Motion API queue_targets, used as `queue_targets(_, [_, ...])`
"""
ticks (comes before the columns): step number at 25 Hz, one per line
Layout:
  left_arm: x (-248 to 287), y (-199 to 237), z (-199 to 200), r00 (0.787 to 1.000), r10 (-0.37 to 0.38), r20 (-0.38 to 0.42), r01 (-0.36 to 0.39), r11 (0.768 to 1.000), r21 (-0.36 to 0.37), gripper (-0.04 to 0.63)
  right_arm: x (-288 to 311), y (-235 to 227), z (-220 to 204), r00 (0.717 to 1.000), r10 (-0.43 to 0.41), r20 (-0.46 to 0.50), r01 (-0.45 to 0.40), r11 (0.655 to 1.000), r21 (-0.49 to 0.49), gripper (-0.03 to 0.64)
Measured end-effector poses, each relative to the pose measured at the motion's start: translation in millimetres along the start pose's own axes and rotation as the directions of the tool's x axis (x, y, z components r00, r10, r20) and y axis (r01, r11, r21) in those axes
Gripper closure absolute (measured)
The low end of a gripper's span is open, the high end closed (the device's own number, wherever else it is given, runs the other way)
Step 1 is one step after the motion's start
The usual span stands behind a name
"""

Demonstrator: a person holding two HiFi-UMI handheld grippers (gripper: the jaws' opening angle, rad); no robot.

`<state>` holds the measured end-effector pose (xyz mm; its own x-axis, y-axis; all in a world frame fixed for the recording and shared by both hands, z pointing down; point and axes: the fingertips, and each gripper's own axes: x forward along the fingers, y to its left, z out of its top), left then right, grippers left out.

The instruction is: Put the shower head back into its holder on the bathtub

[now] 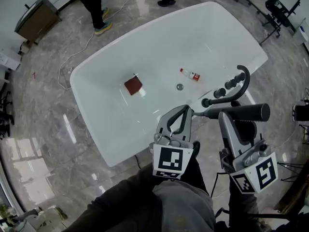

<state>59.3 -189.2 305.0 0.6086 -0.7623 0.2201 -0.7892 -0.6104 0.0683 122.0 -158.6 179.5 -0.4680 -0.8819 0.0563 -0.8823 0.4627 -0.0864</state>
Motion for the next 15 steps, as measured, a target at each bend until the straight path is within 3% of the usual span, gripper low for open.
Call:
queue_targets(6, [14, 2, -4, 0.999, 0.043, -0.007, -0.043, 0.999, 0.001, 0.592, 4, -19, -15, 0.999, 0.036, -0.020, -0.035, 0.999, 0.027, 0.476])
queue_targets(15, [25, 3, -4, 0.999, 0.048, -0.003, -0.047, 0.999, 0.019, 0.592, 5, -32, -32, 0.999, 0.039, -0.034, -0.037, 0.997, 0.061, 0.476])
